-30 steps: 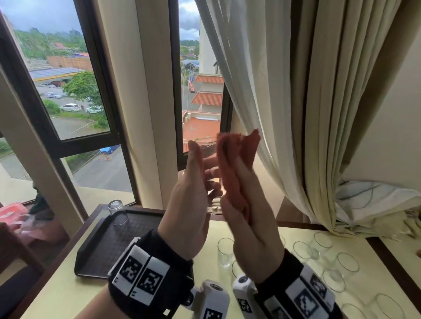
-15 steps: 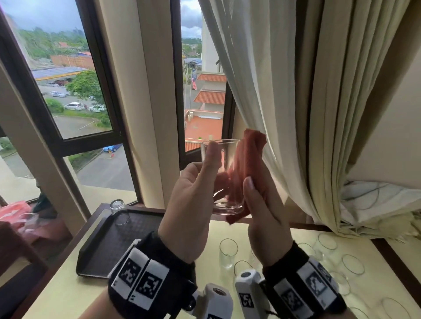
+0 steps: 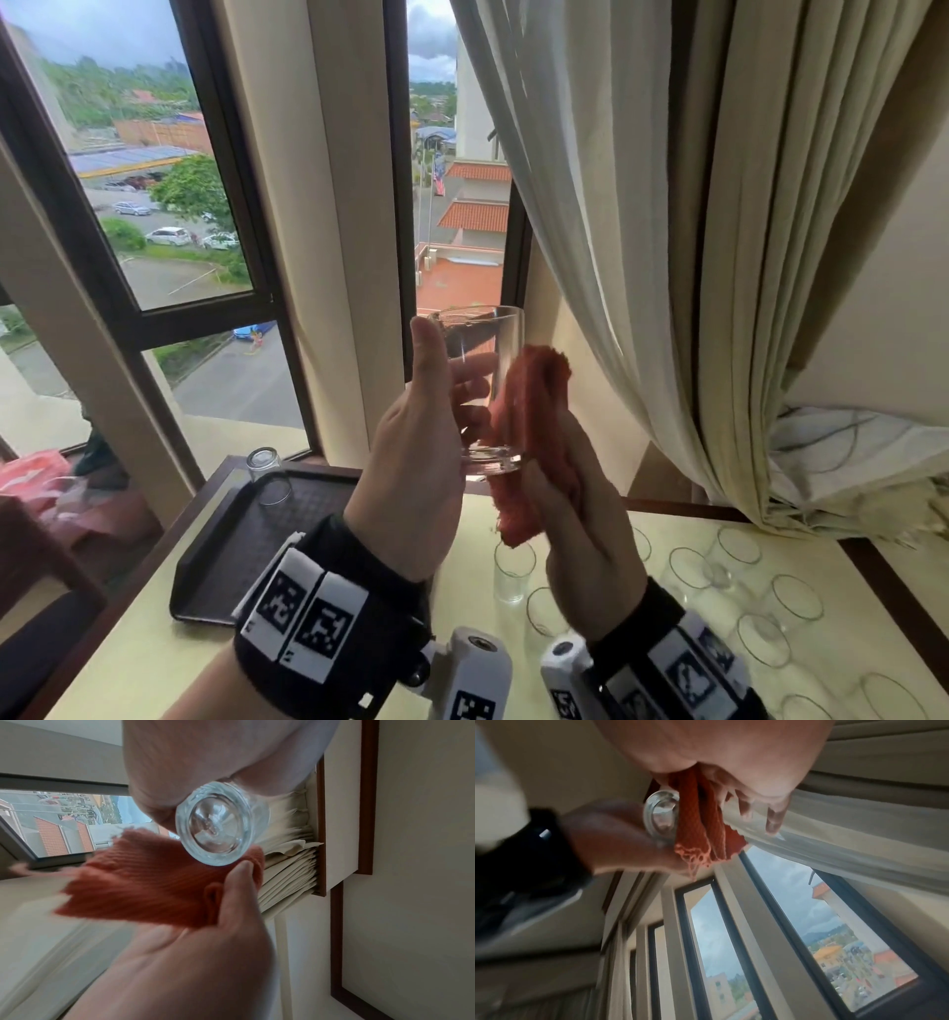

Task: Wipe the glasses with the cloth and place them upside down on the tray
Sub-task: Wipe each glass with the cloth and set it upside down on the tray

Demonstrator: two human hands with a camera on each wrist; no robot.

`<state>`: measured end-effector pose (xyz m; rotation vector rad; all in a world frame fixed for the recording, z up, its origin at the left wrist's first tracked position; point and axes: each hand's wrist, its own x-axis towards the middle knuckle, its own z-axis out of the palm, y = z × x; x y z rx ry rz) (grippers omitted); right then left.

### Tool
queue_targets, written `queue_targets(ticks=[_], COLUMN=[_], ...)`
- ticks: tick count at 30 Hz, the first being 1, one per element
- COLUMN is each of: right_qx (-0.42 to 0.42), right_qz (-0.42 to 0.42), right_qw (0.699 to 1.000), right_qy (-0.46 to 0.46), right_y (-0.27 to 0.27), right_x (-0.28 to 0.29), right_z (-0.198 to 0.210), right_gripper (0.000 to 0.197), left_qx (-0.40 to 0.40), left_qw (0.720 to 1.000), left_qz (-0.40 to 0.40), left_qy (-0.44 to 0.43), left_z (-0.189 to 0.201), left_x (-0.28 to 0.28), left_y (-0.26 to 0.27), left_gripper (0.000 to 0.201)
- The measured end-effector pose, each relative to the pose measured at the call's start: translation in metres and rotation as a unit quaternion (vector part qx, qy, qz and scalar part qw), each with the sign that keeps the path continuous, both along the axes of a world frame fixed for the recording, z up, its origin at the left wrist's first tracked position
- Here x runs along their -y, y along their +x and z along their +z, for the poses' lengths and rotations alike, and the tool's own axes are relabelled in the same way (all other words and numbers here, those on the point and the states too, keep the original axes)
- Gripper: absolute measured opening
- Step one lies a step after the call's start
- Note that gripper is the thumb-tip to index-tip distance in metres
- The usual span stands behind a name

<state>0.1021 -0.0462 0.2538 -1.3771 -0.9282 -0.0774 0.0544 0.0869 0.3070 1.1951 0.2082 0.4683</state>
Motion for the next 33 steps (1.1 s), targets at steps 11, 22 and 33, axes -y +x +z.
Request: queue_targets(ticks=[11,22,33], right_qx=[0.223,0.035,0.068], right_qz=[-0.006,0.005,0.019], right_qw=[0.973,0.999,0.997], right_qy=[-0.061,0.014,-0.029], right_y=[-0.008,0.003,-0.010], right_x=[-0.004,-0.016,-0.006], right_z=[0.013,0.046,0.006], right_gripper=[0.061,0.059,0.062], left_qx=[0.001,-0.004,0.045], left_qw=[1.000,0.999,0.997], left_qz=[0.016,0.022,-0.047], left_qy=[-0.019,-0.023,-0.028], left_z=[0.002,0.003,0.009], left_x=[-0.002,0.013,-0.004], left_y=[-0.002,0.000,-0.010], left_gripper=[0.078,0.087,0.125])
